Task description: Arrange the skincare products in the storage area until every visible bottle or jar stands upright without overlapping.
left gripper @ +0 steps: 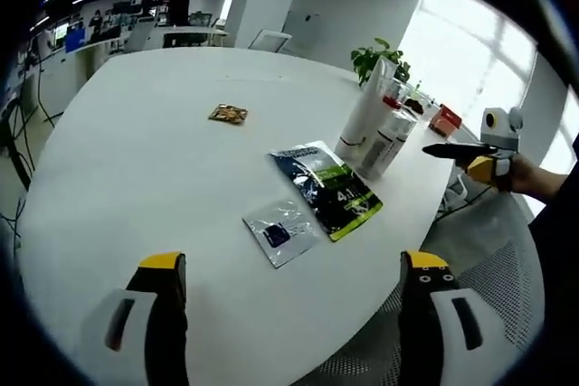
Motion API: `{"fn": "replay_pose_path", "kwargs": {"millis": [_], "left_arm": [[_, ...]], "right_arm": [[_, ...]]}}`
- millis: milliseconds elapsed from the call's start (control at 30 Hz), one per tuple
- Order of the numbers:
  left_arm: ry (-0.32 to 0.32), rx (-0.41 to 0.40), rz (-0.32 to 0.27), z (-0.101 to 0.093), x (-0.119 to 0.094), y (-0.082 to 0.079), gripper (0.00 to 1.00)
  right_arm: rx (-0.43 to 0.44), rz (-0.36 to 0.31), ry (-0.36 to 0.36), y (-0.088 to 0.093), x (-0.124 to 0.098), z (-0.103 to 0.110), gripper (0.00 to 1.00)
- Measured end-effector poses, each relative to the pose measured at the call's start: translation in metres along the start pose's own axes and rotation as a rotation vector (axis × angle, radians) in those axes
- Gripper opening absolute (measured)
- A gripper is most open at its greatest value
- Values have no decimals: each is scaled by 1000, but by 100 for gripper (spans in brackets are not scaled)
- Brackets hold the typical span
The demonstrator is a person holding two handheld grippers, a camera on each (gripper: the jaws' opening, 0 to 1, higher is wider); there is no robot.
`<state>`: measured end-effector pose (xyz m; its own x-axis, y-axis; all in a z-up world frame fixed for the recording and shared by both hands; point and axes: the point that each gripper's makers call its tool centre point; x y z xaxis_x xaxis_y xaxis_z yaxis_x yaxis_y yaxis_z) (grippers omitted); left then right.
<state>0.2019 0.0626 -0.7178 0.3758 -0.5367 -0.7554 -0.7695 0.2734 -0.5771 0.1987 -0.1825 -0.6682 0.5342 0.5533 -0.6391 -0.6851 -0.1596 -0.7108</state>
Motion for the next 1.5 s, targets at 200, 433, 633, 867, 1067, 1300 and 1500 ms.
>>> {"fn": "replay_pose_path", "kwargs": {"millis": [200,433,633,867,1067,1300,1500], "left_arm": [[-6,-1,8,1,-1,0,90],[-5,-2,8,1,1,-8,91],[-44,8,-42,10,5,-30,83],[-104,31,-27,23,21,-60,88],[-110,22,9,36,39,-81,86],[-145,63,41,50,52,-97,87],[-191,-8,37,67,66,-117,87]], "right_arm": [[-1,1,2,0,0,0,96],[1,1,3,0,0,0,96],[8,-5,8,-1,-1,-1,96],[8,-1,11,0,-1,-2,96],[16,-2,20,1,-1,-4,95],[24,-9,36,0,-2,-7,95],[37,-16,49,-1,-3,-11,95]]}}
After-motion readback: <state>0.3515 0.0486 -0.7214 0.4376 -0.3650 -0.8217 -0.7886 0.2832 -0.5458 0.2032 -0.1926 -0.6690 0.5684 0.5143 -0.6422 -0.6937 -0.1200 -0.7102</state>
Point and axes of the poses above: the point that each gripper's makers call its tool centre point, and the gripper's own axes: x roughly forward along the fingers, z roughly to its left, y roughly out of its underside, and after that the axes turned 12 degrees about z, right-handed
